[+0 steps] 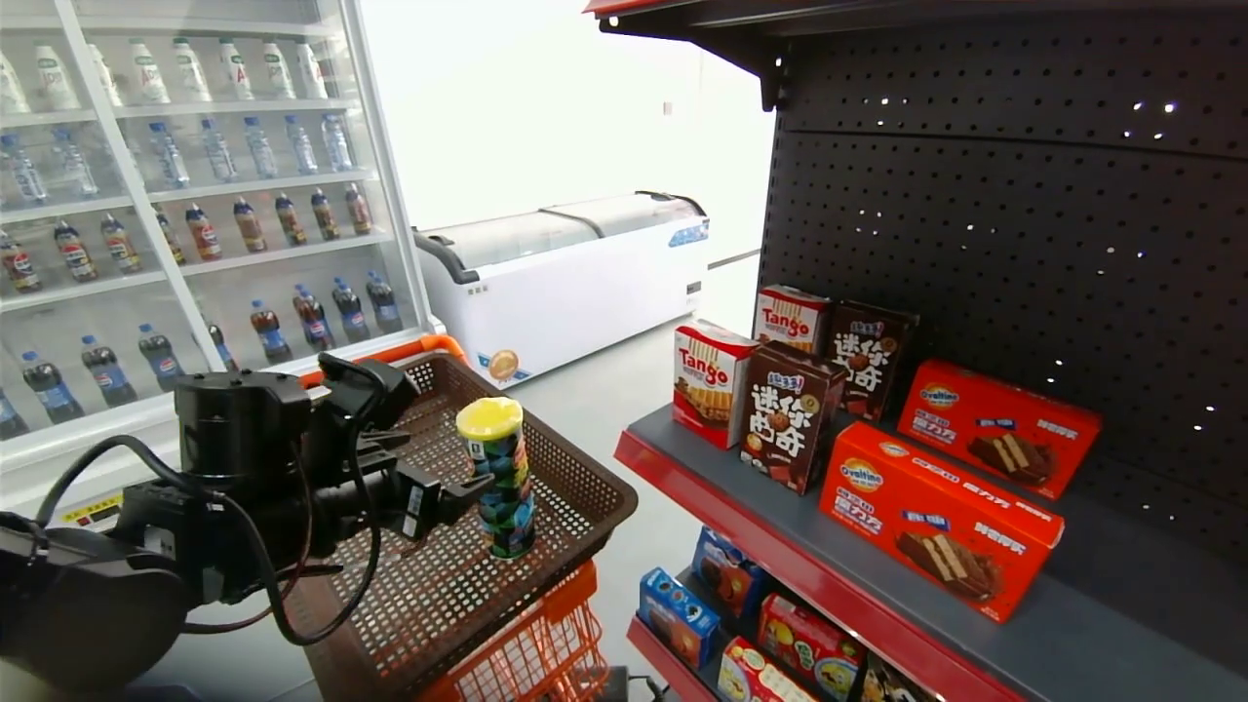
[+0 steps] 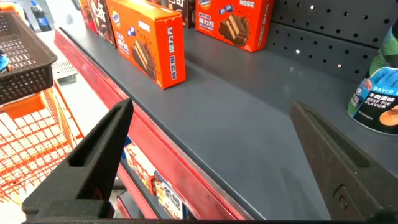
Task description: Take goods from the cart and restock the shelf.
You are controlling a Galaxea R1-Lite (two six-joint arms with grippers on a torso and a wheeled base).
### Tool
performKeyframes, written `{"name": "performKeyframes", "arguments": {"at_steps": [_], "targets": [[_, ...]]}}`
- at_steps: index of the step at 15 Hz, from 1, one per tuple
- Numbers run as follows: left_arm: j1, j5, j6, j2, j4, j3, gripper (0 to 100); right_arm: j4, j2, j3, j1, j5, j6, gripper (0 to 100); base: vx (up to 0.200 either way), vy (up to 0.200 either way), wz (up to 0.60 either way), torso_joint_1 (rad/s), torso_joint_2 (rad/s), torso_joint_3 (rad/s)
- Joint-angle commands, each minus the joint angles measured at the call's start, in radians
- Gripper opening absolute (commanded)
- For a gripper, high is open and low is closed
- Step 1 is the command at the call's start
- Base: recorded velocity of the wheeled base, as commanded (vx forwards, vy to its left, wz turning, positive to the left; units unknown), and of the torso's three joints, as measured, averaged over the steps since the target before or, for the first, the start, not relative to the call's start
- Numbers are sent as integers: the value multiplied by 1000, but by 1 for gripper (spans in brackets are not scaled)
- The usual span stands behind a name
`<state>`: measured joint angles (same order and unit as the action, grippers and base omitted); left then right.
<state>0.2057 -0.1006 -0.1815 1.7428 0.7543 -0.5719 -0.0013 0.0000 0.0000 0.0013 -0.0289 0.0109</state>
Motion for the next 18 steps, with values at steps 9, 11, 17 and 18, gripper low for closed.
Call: {"name": "performKeyframes", "arguments": {"at_steps": [9,11,17,18], "targets": [[15,2,2,339,401,52,100,0,0,0,0,0,0,100,0,0,0,0,0,0],[15,2,4,411,493,46,100,0,0,0,0,0,1,100,0,0,0,0,0,0],[17,19,30,521,648,21,100,0,0,0,0,0,0,100,0,0,0,0,0,0],[17,71,37,543,655,-11,100,0,0,0,0,0,0,100,0,0,0,0,0,0]]}}
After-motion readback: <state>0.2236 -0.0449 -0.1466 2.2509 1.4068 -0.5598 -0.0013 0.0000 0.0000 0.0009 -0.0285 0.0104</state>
